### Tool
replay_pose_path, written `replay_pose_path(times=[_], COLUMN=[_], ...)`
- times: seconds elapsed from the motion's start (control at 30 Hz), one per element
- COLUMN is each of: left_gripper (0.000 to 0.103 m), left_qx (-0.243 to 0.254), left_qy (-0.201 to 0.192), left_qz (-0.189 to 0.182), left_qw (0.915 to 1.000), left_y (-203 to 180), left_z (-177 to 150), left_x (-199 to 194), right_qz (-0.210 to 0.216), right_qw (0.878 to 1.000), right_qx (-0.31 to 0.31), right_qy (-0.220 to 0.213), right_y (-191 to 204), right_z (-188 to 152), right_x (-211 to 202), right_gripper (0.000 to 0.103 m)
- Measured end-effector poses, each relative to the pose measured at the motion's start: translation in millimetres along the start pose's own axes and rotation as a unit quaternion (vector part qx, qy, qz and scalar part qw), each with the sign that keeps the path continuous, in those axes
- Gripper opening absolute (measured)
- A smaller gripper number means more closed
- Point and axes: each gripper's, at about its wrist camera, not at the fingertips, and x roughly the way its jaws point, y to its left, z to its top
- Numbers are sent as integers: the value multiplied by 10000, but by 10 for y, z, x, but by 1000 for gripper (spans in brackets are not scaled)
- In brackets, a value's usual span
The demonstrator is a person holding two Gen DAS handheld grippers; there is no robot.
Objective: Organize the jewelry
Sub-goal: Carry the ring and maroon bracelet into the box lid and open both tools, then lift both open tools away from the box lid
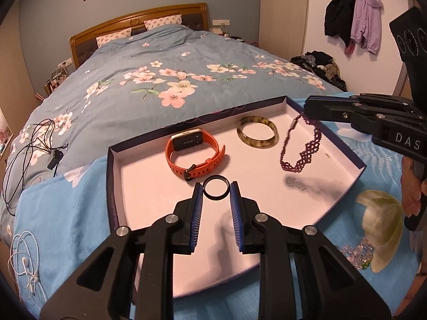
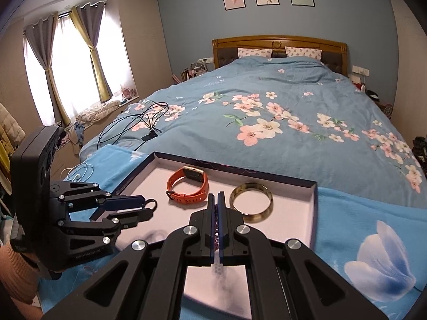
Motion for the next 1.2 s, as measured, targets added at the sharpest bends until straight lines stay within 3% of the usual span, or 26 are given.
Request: replay_pose_path(times=[0.6,0.93,1.03,1.13,1.2], left_gripper=[21,22,24,33,34], left_qx=[-206,-297,-360,-455,-466], left_qy=[543,630,626,579,504], left_qz=[20,-37,-96,-127,-88], left_qw=[9983,9976,9973,9972,9976], left_y=[107,137,151,192,203], left_z=[72,109,105,103,95], left_x=[518,623,622,595,544], right_qz=[-280,-441,-465,-456,-452], right_qw=[9974,9951,9946,9949,9952], right_qx=[441,544,615,641,643], right_qy=[493,699,693,631,587], right_y=[-301,-392,-414,-418,-413], right_z=[-137,-185,-185,-184,-183], right_x=[412,508,504,447,389], right_gripper=[1,2,6,11,19])
